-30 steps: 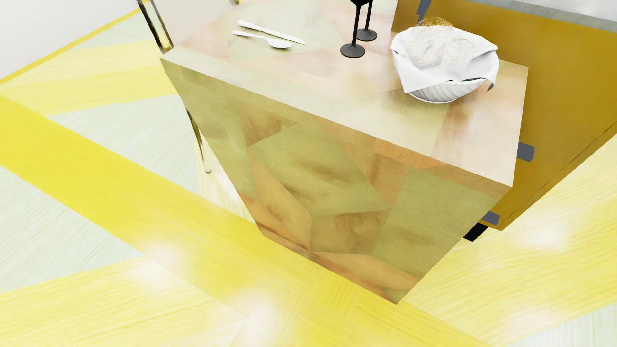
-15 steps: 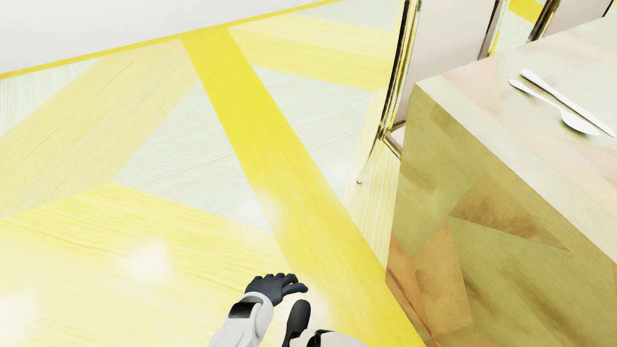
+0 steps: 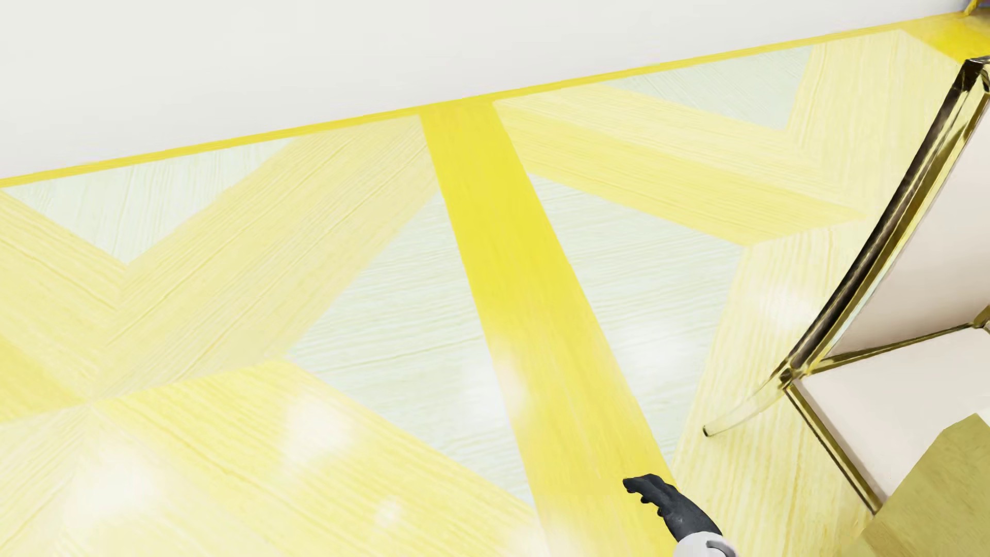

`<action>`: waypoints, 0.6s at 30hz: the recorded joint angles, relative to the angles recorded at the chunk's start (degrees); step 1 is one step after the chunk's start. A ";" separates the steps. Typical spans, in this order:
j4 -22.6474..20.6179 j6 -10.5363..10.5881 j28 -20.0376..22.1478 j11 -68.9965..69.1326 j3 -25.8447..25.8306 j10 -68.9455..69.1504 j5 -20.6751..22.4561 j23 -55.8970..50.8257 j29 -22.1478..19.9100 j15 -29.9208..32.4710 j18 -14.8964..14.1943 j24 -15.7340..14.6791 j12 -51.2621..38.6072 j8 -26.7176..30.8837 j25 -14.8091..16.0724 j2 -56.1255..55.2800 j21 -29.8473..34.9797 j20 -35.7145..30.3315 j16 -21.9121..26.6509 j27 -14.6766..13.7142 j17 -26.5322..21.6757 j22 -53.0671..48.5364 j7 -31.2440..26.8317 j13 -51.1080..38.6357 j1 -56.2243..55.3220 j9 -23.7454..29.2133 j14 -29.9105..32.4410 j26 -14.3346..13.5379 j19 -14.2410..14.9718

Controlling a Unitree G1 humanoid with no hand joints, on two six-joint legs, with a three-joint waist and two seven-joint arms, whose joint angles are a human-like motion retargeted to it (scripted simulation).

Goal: Move towards the chair

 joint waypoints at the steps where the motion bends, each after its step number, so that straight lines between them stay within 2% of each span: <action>1: -0.60 0.01 0.74 -0.45 1.16 -7.78 -0.04 -1.73 0.18 -0.43 -0.13 -1.10 1.31 2.57 0.93 0.92 1.07 2.36 -1.64 0.11 0.21 -1.16 -1.92 -1.22 -1.64 -0.09 1.17 0.61 1.00; 3: -3.13 -0.26 0.58 -0.93 2.95 -20.60 -0.52 -3.86 0.47 -1.19 -1.88 -1.68 2.85 8.13 1.88 2.25 3.50 3.88 -4.64 0.97 0.63 -1.97 -9.82 -3.46 -4.60 -0.23 1.61 0.15 3.09; 4: -3.43 -0.43 -0.61 -0.76 3.40 -25.37 -0.83 -4.60 0.45 -1.73 -4.26 0.02 3.20 11.02 2.03 2.81 4.85 2.61 -5.04 1.10 0.93 -1.69 -12.83 -3.92 -5.44 -0.27 2.02 -1.14 4.22; 5: -2.63 -0.63 -0.76 -0.47 3.53 -29.16 -0.98 -4.88 0.37 -2.70 -8.62 2.11 3.38 14.10 2.23 3.29 6.20 1.54 -5.04 0.93 1.39 -1.79 -15.39 -4.04 -5.95 -0.26 3.67 -2.16 5.42; 6: -1.36 -0.86 -0.69 -0.01 3.59 -31.97 -1.32 -4.93 0.67 -4.42 -8.87 4.53 3.12 17.50 2.70 3.78 7.36 0.51 -4.56 0.93 1.83 -1.61 -19.26 -3.58 -5.83 -0.29 6.26 -2.70 6.77; 7: -0.09 -1.12 -0.16 1.32 3.52 -32.88 -1.88 -4.53 1.18 -6.79 -6.52 5.64 2.59 21.45 3.08 3.80 8.47 0.60 -4.21 1.14 1.83 -1.53 -24.22 -2.99 -5.20 -0.34 8.24 -2.64 8.03; 8: 0.89 -1.29 -0.17 3.69 3.20 -31.18 -2.43 -3.83 1.40 -9.16 -9.98 5.52 1.76 25.71 3.44 3.38 9.55 1.20 -3.50 1.08 1.39 -1.20 -28.92 -2.19 -3.99 -0.41 11.79 -2.63 9.55; 9: 0.80 -1.26 0.02 5.95 2.33 -26.05 -3.34 -2.80 1.55 -10.45 -14.22 5.69 0.27 29.53 3.27 2.87 10.07 1.41 -2.56 1.41 0.16 -0.36 -27.32 -1.17 -3.76 -0.35 9.96 -2.47 11.11; 10: 0.88 -1.46 -0.16 7.67 1.28 -19.90 -4.38 -1.59 1.39 -9.75 -14.41 6.40 -1.98 33.15 3.43 2.48 9.09 1.29 -1.74 2.02 -1.31 1.05 -25.06 0.22 -4.19 -0.05 5.26 -1.81 11.69; 11: 0.10 -1.94 -0.23 10.87 0.19 -14.21 -5.93 0.08 -1.07 -7.12 -14.44 7.35 -5.24 35.93 4.47 1.58 5.07 1.72 -1.21 4.15 -1.97 2.72 -22.95 2.50 -5.08 0.42 1.45 -0.69 11.46; 12: -1.02 -2.52 -0.55 13.06 -0.47 -12.39 -7.28 2.86 -5.93 -2.58 -14.40 8.48 -8.95 36.97 6.45 0.73 -1.43 2.18 -0.48 8.03 -0.38 3.65 -21.36 5.15 -4.35 0.76 -0.77 0.80 9.46; 13: -1.86 -2.91 -0.98 14.73 -0.65 -13.14 -8.33 5.67 -11.57 3.01 -13.52 9.50 -13.97 36.77 10.23 -0.91 -9.02 2.64 0.03 12.22 2.70 4.23 -19.39 7.67 -2.76 0.91 -1.62 3.29 6.35; 14: -2.11 -3.21 -1.05 16.23 -0.49 -15.48 -9.51 9.89 -15.05 7.79 -12.31 10.11 -17.73 35.16 14.48 -3.06 -15.51 2.91 1.67 16.51 5.06 2.76 -16.91 8.57 -0.51 0.91 -1.49 2.96 3.65; 15: -1.87 -3.48 0.66 16.90 -0.21 -18.26 -10.57 14.00 -15.38 9.10 -11.24 9.16 -20.78 32.06 17.03 -5.20 -18.60 4.22 3.18 19.06 5.75 -0.10 -14.26 9.25 1.58 0.80 -0.94 2.19 2.12; 16: -1.69 -3.75 2.78 17.31 -0.04 -20.77 -11.01 18.32 -10.20 7.56 -10.27 6.91 -23.08 29.01 14.95 -7.14 -15.92 5.50 4.64 20.23 4.43 -3.60 -11.82 10.42 3.16 0.62 -0.32 -0.26 2.48; 17: -1.52 -4.10 3.95 17.12 0.04 -22.66 -11.09 21.19 -3.21 7.17 -9.41 3.34 -25.17 25.48 9.73 -8.55 -9.85 6.79 6.12 17.62 2.16 -6.97 -9.76 12.05 4.33 0.48 0.10 -2.88 3.68; 18: -1.52 -4.55 3.99 16.08 0.09 -23.41 -11.55 22.33 3.48 7.10 -8.71 0.23 -27.08 20.84 3.70 -9.38 -3.63 6.74 8.26 12.67 -0.36 -9.84 -8.02 13.96 4.96 0.40 0.08 -6.25 5.14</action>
